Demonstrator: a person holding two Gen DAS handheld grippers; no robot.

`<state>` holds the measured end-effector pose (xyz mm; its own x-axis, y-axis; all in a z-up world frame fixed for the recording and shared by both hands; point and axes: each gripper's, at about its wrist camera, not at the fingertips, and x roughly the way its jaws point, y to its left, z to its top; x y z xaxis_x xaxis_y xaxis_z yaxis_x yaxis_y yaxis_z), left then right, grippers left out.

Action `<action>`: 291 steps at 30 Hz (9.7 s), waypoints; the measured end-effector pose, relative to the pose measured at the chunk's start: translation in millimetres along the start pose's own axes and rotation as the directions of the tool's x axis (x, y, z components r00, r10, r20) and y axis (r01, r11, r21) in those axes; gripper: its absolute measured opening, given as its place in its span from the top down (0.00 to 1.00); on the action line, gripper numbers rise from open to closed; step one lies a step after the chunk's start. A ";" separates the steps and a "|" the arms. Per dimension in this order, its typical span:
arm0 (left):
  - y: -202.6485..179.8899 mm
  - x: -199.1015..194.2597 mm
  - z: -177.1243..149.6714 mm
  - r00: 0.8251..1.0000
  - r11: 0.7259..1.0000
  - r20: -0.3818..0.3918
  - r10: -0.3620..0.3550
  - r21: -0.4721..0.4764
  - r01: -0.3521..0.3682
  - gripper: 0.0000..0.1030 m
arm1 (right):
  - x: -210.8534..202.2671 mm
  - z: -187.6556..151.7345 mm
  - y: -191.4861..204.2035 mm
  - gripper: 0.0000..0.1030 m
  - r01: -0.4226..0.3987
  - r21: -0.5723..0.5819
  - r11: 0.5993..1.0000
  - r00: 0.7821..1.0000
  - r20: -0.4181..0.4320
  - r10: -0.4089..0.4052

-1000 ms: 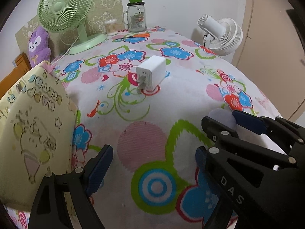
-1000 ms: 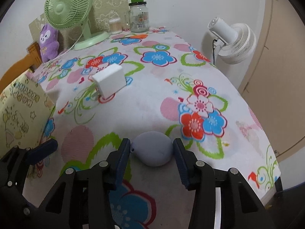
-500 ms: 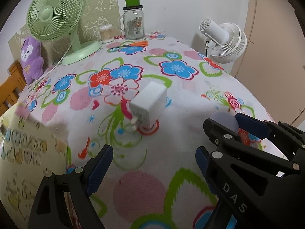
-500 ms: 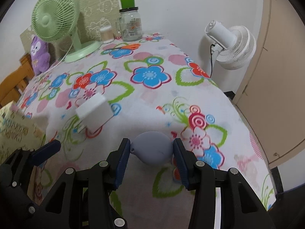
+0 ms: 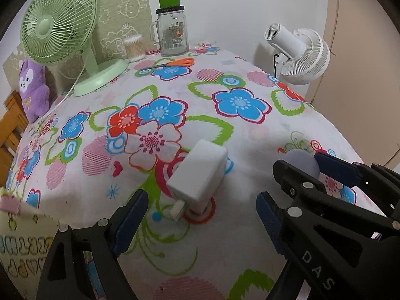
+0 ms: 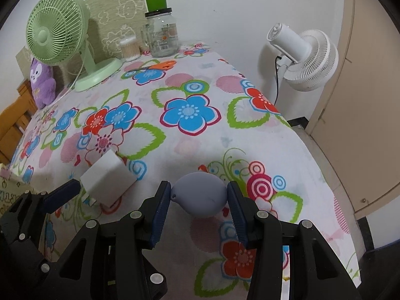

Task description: Organize rigid objects

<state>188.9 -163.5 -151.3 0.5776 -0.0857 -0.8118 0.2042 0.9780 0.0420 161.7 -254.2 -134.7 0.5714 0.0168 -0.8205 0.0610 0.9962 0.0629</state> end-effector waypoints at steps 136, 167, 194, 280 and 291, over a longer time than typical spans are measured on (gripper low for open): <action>152.0 -168.0 -67.5 0.992 0.977 0.065 0.112 -0.191 -0.098 0.76 | -145.4 -28.5 183.2 0.52 -0.136 -0.182 0.974 0.981 0.115 0.158; 211.7 -132.0 -89.2 0.995 0.964 -0.038 0.095 -0.245 -0.101 0.76 | -99.7 -33.8 249.9 0.46 -0.161 -0.297 0.941 0.986 0.001 0.169; 177.7 -149.6 -72.7 0.989 0.972 0.060 0.133 -0.205 -0.118 0.13 | -122.9 -25.3 196.6 0.26 -0.068 -0.228 0.971 0.991 0.098 0.093; 107.3 -235.2 -49.4 0.958 0.981 0.265 0.113 -0.184 -0.065 0.00 | -223.3 -26.6 67.1 0.03 0.036 -0.069 0.997 0.942 0.336 -0.011; 107.6 -235.1 -47.6 0.958 0.980 0.263 0.116 -0.187 -0.068 0.00 | -223.2 -28.5 67.6 0.03 0.041 -0.062 0.997 0.939 0.343 -0.017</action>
<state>37.4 -29.0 16.3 0.7849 -0.0183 -0.6194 0.0132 0.9998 -0.0128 14.9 -188.1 36.5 0.8166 -0.0306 -0.5764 0.0330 0.9994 -0.0062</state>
